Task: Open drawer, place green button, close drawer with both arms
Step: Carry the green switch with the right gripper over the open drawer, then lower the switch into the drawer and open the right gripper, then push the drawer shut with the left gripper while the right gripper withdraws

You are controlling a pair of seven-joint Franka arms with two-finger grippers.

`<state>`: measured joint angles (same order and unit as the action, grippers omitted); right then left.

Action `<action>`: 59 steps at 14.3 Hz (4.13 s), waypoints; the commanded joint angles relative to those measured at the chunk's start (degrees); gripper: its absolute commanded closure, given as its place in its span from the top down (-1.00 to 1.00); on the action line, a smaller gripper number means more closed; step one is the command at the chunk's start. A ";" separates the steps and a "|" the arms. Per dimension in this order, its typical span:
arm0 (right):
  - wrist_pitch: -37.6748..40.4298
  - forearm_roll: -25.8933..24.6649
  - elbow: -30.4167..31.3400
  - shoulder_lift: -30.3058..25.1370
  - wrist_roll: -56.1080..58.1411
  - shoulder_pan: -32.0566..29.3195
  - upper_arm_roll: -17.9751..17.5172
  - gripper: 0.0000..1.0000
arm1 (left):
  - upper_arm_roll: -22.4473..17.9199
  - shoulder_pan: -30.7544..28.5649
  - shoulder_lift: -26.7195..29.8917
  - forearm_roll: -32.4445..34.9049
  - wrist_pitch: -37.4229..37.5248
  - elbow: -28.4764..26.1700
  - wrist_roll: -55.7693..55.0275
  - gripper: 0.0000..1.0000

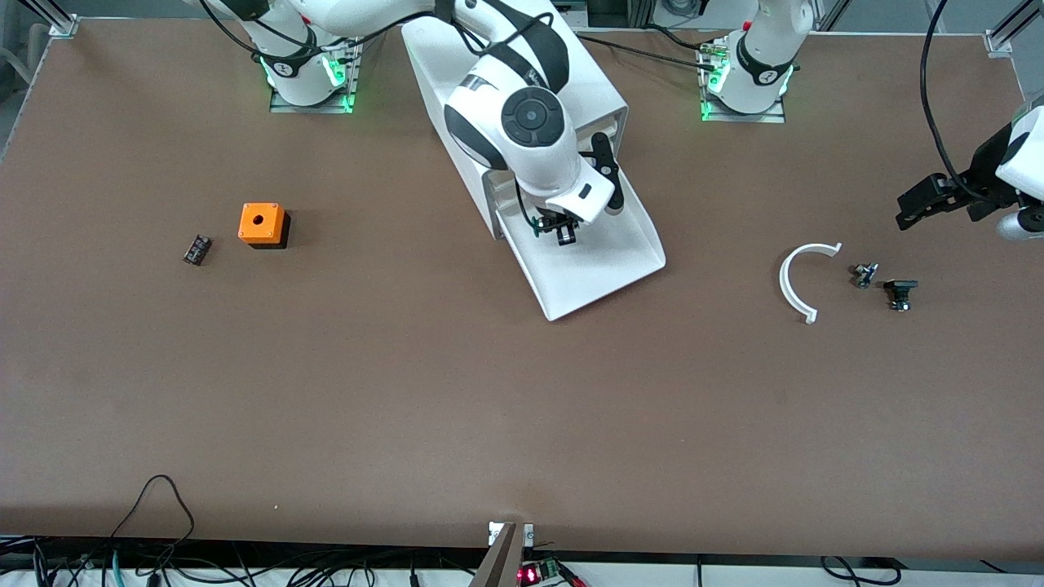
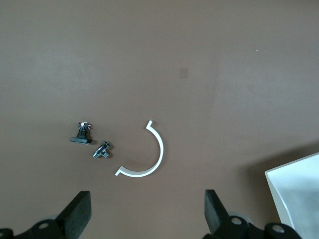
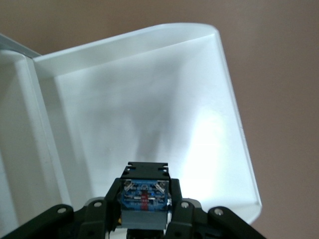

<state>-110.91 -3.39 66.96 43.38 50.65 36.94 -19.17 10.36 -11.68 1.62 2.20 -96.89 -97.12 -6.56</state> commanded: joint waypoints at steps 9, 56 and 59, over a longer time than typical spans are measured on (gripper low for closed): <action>-2.99 -2.15 -6.05 9.53 0.51 3.93 0.36 -0.39 | 0.63 -0.09 -0.82 -0.62 0.38 1.75 -0.47 1.00; 14.14 0.05 20.46 -35.09 -56.47 -38.61 21.10 1.00 | 8.53 40.07 -22.88 0.17 -41.45 -23.82 -62.34 1.00; 12.64 -0.13 23.92 -37.22 -55.83 -38.88 21.10 1.00 | 10.29 40.07 -22.89 0.09 -41.45 -23.82 -62.34 1.00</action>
<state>-96.75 -4.04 86.62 9.47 -6.58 -1.31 2.74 19.87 28.27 -23.02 2.18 -138.62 -119.64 -68.64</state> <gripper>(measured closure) 0.000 0.000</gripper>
